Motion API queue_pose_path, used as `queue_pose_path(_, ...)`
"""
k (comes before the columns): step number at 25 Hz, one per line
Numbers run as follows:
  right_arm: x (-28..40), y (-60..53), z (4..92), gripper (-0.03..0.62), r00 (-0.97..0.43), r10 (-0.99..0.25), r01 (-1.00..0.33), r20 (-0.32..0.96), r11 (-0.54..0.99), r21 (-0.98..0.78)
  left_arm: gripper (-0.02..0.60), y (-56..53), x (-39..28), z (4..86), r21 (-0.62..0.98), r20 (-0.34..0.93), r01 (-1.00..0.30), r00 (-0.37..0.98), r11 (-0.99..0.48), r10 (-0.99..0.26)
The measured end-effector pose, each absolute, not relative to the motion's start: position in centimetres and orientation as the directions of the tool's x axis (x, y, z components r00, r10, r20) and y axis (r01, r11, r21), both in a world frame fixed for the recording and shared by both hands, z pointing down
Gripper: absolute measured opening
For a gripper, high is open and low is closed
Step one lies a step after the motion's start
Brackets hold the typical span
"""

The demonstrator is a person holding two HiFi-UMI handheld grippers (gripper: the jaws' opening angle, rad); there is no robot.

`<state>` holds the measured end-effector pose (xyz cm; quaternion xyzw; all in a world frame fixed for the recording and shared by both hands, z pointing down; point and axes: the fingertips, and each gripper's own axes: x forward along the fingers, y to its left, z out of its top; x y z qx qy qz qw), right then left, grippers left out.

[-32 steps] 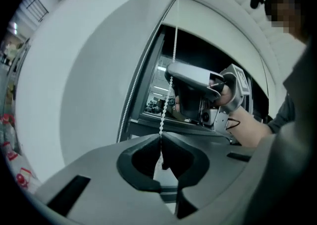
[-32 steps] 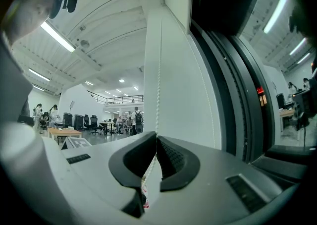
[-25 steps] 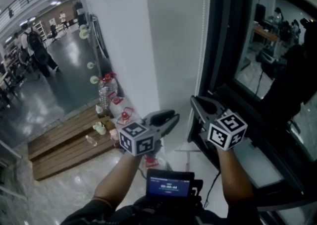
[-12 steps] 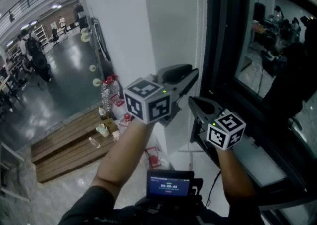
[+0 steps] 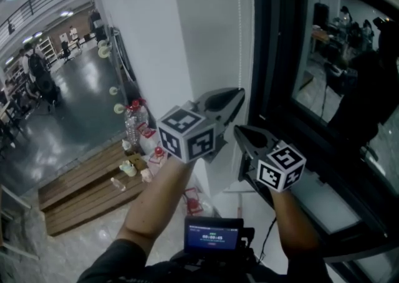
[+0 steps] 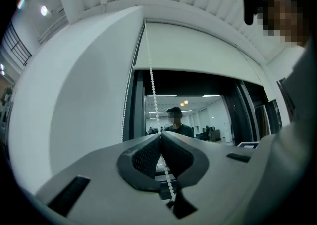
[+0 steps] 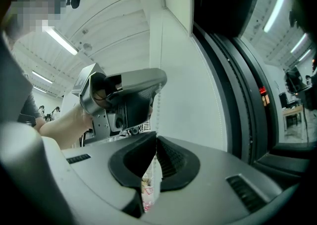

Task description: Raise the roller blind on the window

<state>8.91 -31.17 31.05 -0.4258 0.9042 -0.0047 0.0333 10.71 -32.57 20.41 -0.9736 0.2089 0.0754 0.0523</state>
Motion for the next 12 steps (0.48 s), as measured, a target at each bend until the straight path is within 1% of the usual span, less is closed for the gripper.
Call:
queue_pose_path(4,8.6,-31.0,31.0,0.012,-0.641,-0.765,-0.765,-0.055,0.643,-0.032,0.008,-31.8,10.4,20.4,-0.094,-0.186,-0.426,0.895,-0.900,-0.405)
queue_pose_path(7,8.0,-31.0,32.2,0.012,-0.650,-0.759,-0.759,-0.016,0.651,-0.031,0.008,-31.7,10.3,21.5,-0.103,-0.167,-0.433,0.895,-0.895,-0.414)
queue_pose_path(12,7.9,-31.1,35.4,0.012,-0.650,-0.759,-0.759,0.039,0.647,-0.066,0.008,-31.9,9.9,24.7,-0.064,-0.138,-0.442,0.892,-0.895,-0.430)
